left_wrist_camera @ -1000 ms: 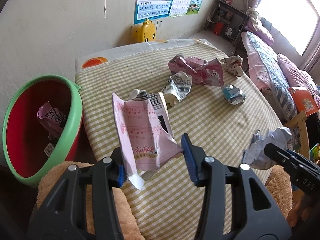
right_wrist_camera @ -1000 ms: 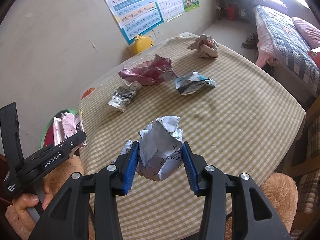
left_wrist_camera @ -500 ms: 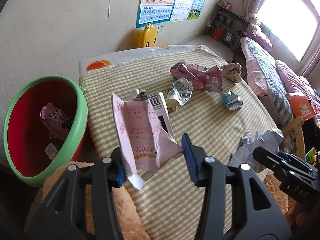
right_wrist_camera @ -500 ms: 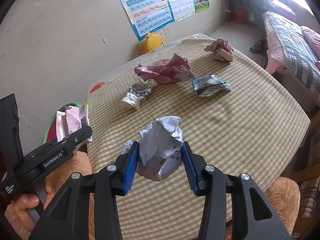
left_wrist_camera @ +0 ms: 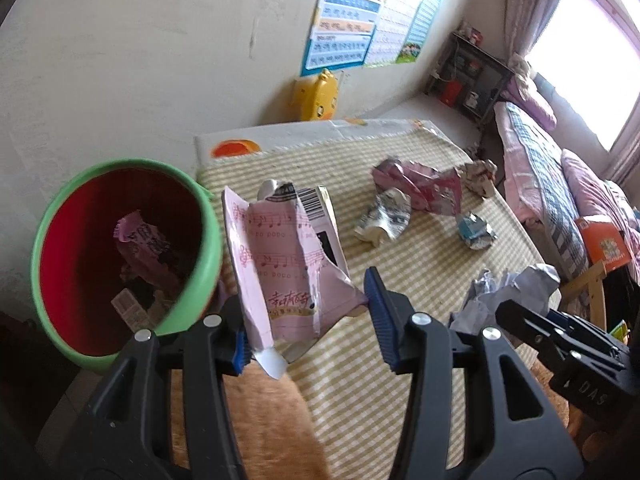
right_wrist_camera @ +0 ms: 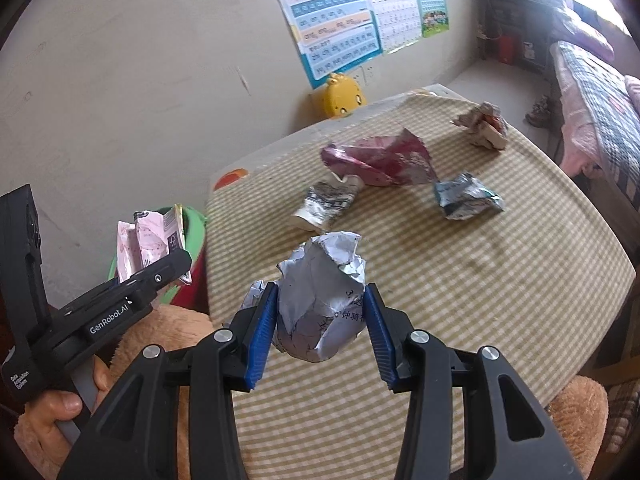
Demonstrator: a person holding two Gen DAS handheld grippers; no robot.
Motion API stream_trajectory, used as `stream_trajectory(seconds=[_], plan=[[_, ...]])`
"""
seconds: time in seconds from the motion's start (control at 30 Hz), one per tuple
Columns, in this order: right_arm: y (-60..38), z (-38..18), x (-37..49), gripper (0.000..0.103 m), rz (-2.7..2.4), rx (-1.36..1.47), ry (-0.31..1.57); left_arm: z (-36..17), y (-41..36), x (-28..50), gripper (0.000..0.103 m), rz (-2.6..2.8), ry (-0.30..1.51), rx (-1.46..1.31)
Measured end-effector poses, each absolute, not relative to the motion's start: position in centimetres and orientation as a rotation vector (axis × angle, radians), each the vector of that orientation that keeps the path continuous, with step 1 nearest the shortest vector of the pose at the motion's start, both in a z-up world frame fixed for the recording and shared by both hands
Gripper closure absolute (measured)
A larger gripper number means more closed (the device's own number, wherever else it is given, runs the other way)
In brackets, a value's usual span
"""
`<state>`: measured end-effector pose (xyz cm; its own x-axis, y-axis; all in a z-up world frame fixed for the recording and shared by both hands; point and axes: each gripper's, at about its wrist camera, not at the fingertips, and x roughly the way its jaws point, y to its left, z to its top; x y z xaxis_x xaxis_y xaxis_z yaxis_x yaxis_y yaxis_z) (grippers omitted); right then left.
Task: Collect trash
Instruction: 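Carry the pink carton with the left tool while the right tool carries the foil, drop both into the bucket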
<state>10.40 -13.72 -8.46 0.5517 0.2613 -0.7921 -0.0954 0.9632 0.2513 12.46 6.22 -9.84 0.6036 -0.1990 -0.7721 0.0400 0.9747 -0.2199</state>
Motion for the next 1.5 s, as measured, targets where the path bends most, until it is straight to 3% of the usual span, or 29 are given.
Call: stream_trajectory(seconds=[0.33, 0.8, 1.43, 1.5], plan=[[-9.5, -7.1, 12.4, 0.061, 0.316, 0.172, 0.932, -8.6, 13.0, 12.3, 0.056, 0.073, 0.851, -0.164], [1.0, -7.1, 15.4, 0.061, 0.503, 0.082, 0.941, -10.9, 23.6, 11.2, 0.055, 0.318, 0.884, -0.273], [6.8, -10.2, 17.1, 0.061, 0.580, -0.015, 1.003, -13.7, 26.0, 11.5, 0.055, 0.344, 0.956, -0.299], [7.1, -9.9, 17.3, 0.059, 0.591, -0.002, 0.982, -13.9, 26.1, 11.5, 0.051, 0.347, 0.961, -0.300]])
